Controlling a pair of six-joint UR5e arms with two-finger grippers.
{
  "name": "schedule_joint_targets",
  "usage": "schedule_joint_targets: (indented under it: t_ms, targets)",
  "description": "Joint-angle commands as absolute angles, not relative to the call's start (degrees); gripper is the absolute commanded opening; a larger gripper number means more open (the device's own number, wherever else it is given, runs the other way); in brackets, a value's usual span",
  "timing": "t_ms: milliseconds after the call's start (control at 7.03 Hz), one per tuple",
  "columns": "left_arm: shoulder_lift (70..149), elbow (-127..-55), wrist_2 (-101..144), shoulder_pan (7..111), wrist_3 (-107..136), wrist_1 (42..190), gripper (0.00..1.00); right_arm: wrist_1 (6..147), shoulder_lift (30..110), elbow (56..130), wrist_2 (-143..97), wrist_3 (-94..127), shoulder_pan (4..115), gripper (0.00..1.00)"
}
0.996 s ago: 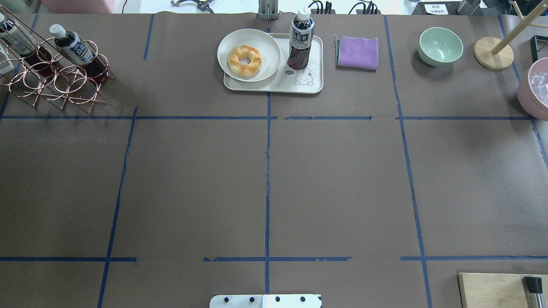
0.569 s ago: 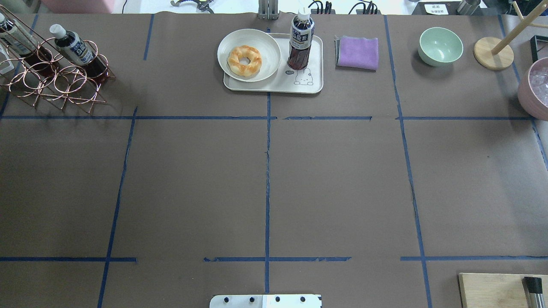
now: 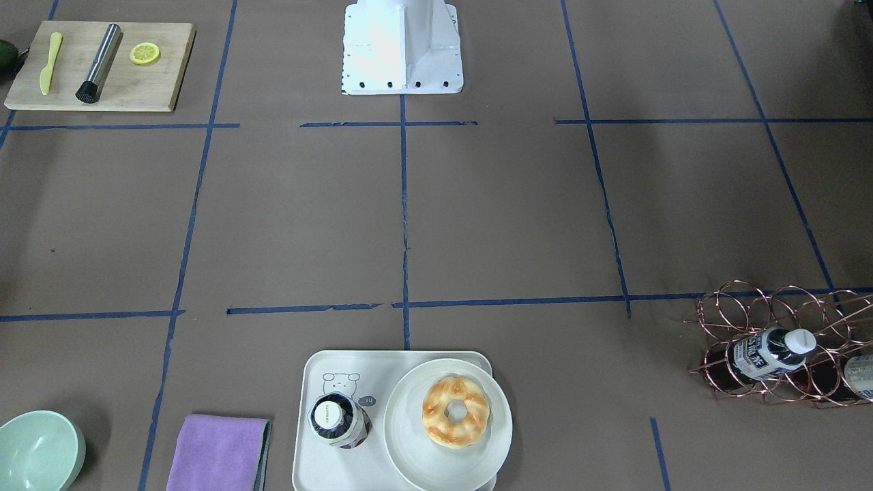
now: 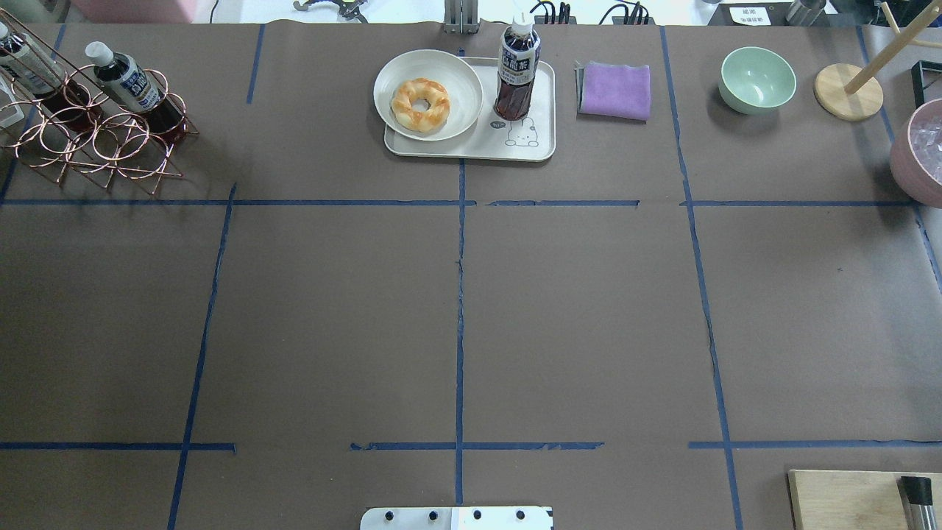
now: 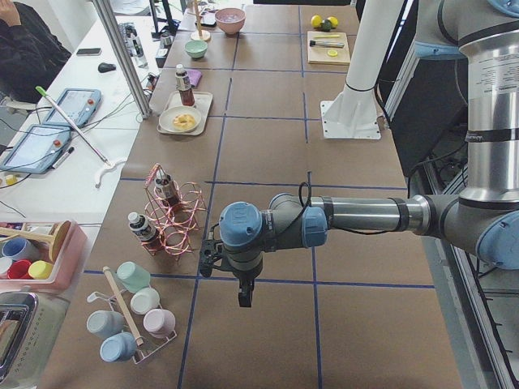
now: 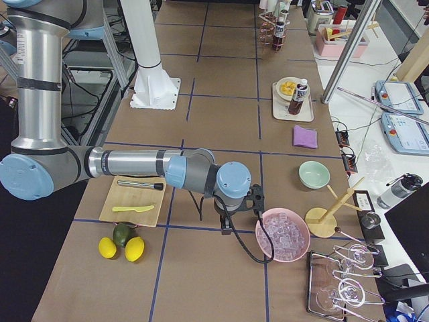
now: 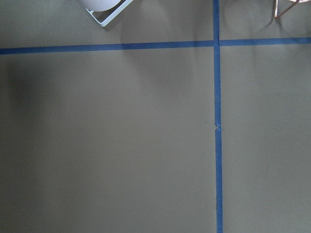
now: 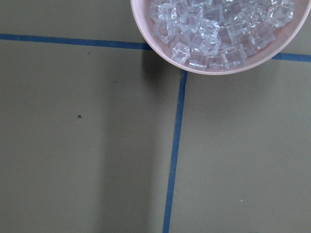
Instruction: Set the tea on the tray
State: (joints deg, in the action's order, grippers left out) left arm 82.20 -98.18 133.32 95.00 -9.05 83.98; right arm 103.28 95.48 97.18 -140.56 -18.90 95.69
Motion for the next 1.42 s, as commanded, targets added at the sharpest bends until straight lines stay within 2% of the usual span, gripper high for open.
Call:
schedule_joint_targets:
  t_ms: [0, 284, 711, 1280]
  targets:
    - [82.18, -98.17, 133.33, 94.48, -8.35, 84.11, 1.00, 103.27, 95.80, 94.13, -140.62, -21.89, 97.73, 1.00]
    - [82.18, -98.09, 133.33, 94.40, -8.26, 84.11, 1.00, 102.31, 95.63, 94.31, -140.36, -19.18, 97.65, 1.00]
    - [82.18, -98.09, 133.33, 93.16, -7.91, 84.11, 1.00, 91.69, 95.80, 91.86, -138.34, -8.19, 97.56, 1.00]
    - [82.18, -97.30, 133.33, 93.16, -8.08, 84.20, 1.00, 90.79, 95.63, 91.14, -138.78, -7.73, 97.56, 1.00]
